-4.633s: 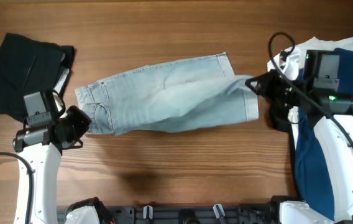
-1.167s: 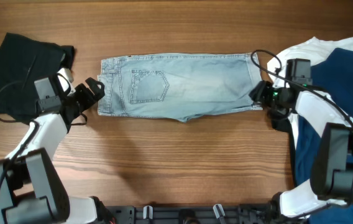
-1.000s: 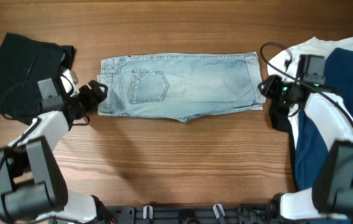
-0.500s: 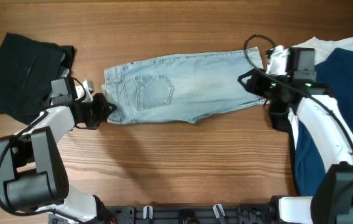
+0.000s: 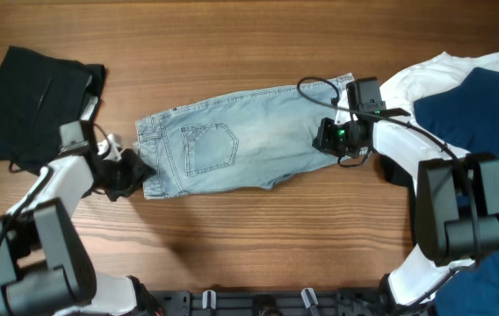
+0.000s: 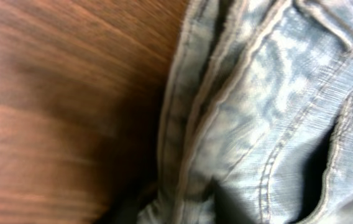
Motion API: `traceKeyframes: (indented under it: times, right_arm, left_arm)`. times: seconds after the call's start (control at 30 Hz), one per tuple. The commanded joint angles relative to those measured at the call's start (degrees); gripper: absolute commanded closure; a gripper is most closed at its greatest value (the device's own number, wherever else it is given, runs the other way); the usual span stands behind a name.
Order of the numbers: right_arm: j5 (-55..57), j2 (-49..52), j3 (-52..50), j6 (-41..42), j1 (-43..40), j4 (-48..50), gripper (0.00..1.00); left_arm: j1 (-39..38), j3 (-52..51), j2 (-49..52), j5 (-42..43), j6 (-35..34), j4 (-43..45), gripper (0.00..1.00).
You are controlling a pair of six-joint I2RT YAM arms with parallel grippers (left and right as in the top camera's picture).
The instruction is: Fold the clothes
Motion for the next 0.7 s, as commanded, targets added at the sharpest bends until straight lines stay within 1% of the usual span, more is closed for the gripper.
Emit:
traceKeyframes:
  times: [0.0, 0.03, 0.1, 0.2, 0.3, 0.37, 0.43, 0.5, 0.57, 0.6, 0.63, 0.67]
  right_arm:
    - [3.0, 6.7, -1.1, 2.9, 0.5, -2.5, 0.92]
    - [3.5, 7.4, -1.1, 3.0, 0.5, -3.3, 0.93]
    - [4.5, 7.6, -1.1, 3.1, 0.5, -3.9, 0.93]
    - [5.3, 7.5, -1.1, 2.9, 0.5, -3.9, 0.94]
    - [5.3, 7.5, -1.1, 2.9, 0.5, -3.8, 0.94]
    - [5.3, 7.5, -1.1, 2.8, 0.5, -3.8, 0.94]
    - [5.3, 7.5, -1.1, 2.9, 0.5, -3.7, 0.94]
    - [5.3, 7.5, -1.1, 2.9, 0.5, -3.7, 0.94]
    - [5.3, 7.5, -1.1, 2.9, 0.5, -3.7, 0.95]
    - [5.3, 7.5, -1.1, 2.9, 0.5, -3.7, 0.95]
    - [5.3, 7.5, -1.1, 2.9, 0.5, -3.7, 0.95]
    - [5.3, 7.5, -1.1, 2.9, 0.5, -3.7, 0.95]
  left_arm:
    - [2.2, -1.1, -3.9, -2.7, 1.5, 0.0, 0.25]
    - [2.2, -1.1, -4.1, -2.0, 2.5, 0.3, 0.19]
    - [1.7, -1.1, -3.8, -0.4, 5.1, 0.8, 0.14]
    - [0.5, -1.1, -2.6, 0.5, 5.9, 3.5, 0.1]
    - [-1.8, -1.1, 0.0, 0.7, 5.9, 7.7, 0.1]
    - [-3.5, -1.1, 2.7, 2.5, 5.6, 9.6, 0.13]
    - [-4.9, -1.1, 5.4, 3.1, 5.2, 10.5, 0.17]
    - [-6.1, -1.1, 8.1, 3.1, 5.0, 10.6, 0.25]
    - [-6.7, -1.1, 10.5, 3.0, 5.0, 10.7, 0.38]
    - [-6.8, -1.1, 11.5, 3.0, 5.0, 11.1, 0.49]
    - [-6.8, -1.1, 12.2, 3.0, 5.0, 11.6, 0.55]
    - [-6.8, -1.1, 12.6, 3.1, 5.0, 12.0, 0.64]
